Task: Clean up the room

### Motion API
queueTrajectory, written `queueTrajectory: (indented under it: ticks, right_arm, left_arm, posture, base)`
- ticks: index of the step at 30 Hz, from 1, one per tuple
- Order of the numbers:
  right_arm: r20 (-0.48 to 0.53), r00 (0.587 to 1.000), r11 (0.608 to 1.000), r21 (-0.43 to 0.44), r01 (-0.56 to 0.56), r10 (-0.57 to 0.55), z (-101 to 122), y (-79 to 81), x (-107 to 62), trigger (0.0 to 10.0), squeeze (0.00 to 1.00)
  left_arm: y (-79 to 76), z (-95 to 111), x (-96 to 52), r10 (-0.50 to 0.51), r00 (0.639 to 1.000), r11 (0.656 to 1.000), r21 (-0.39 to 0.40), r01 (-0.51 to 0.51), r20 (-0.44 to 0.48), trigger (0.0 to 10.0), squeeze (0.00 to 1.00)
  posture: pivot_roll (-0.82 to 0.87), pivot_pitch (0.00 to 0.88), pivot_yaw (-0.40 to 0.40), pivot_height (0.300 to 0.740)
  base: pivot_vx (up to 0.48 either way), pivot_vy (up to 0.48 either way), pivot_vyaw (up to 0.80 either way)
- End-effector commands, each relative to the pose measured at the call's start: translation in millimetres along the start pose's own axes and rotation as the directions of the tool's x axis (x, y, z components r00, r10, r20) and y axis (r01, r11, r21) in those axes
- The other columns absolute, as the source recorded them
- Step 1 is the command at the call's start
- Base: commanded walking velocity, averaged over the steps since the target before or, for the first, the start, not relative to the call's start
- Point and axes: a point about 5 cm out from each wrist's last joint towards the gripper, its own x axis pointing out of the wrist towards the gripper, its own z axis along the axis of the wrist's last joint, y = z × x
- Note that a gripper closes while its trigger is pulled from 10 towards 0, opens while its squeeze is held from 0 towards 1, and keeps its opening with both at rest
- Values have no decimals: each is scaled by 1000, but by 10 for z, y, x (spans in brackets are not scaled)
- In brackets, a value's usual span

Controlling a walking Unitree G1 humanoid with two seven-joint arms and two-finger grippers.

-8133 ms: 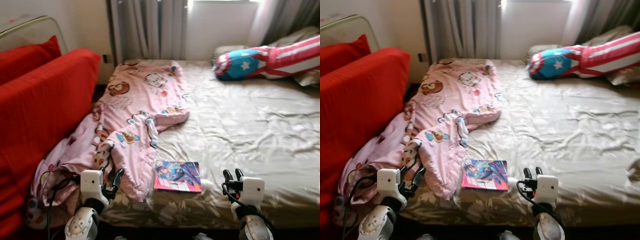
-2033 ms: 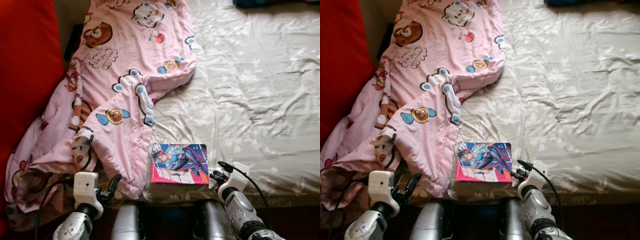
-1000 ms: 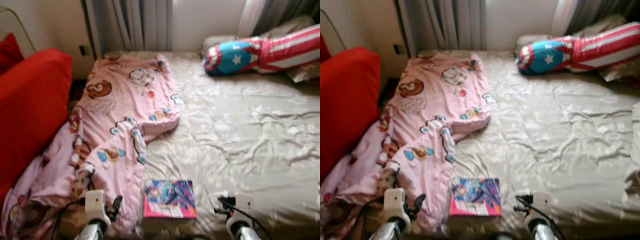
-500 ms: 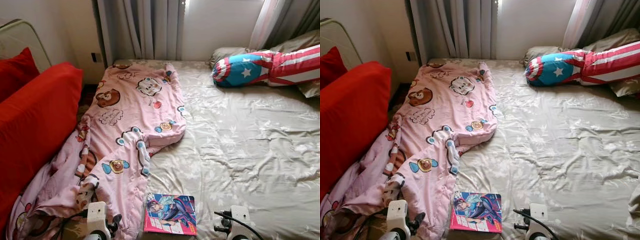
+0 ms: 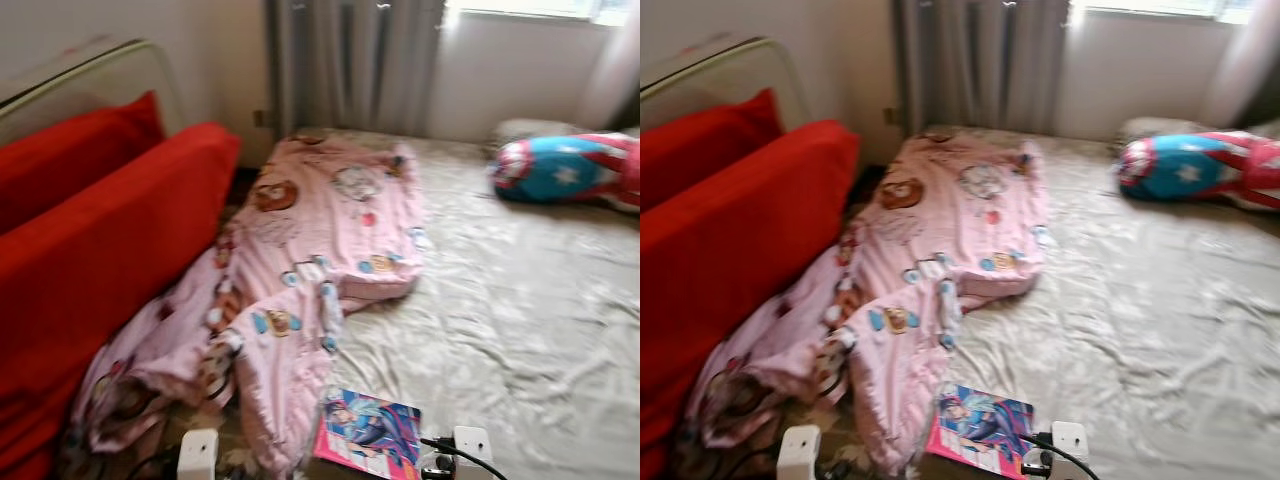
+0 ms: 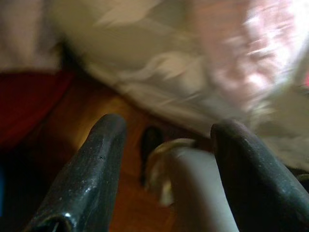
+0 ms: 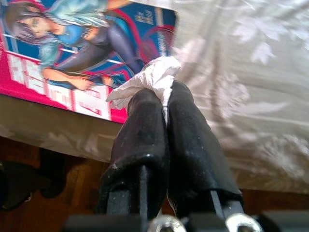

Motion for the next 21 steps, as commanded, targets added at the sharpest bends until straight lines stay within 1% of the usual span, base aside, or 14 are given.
queueTrajectory:
  ticks: [1,4,12,16,21]
  right_arm:
    - [-27,999,1000,15,27,-27,-63,-63,-18,10000,0]
    - [-38,999,1000,-6,25,-25,-76,-78,-21,10000,0]
    - [-39,998,999,3,39,-39,-62,-108,-19,10000,0]
    - [-41,998,999,9,46,-45,-65,-124,-21,10000,0]
    - [-43,998,999,16,50,-49,-71,-135,-24,10000,0]
  left_arm:
    - [8,-10,-2,2,1000,1000,-6,-2,-6,10000,0]
    - [84,-73,-33,11,1000,1000,-13,-11,-20,10000,0]
    - [138,-186,-77,21,999,1000,-22,-22,-44,10000,0]
    - [97,-142,-54,17,999,1000,-23,-17,-36,10000,0]
    - [87,-117,-44,21,999,1000,-21,-22,-32,10000,0]
  posture:
    - [-2,0,-31,740]
    - [2,0,-33,740]
    - [1,0,-36,740]
    - [-1,0,-37,740]
    - [2,0,-39,740]
  base:
    - [0,0,800]
    - [0,0,800]
    - [0,0,800]
    - [0,0,800]
    - [0,0,800]
